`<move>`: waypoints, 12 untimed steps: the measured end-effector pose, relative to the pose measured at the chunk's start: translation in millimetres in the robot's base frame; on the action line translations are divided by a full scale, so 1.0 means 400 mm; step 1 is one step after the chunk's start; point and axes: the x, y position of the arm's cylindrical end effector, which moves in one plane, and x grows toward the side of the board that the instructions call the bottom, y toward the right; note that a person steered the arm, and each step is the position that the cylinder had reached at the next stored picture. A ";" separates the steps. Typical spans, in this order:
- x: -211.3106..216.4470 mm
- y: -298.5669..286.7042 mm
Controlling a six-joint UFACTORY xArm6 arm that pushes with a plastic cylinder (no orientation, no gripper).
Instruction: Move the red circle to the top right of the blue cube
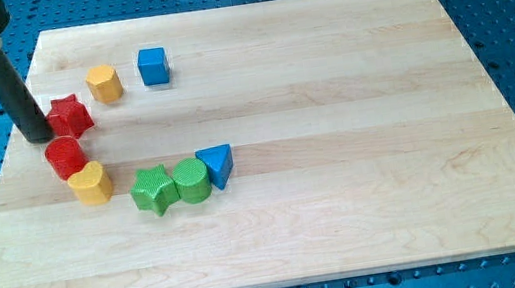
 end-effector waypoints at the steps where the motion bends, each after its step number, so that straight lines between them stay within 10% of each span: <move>1: 0.001 0.000; 5: 0.293 0.037; 10: 0.111 0.055; 12: 0.047 0.394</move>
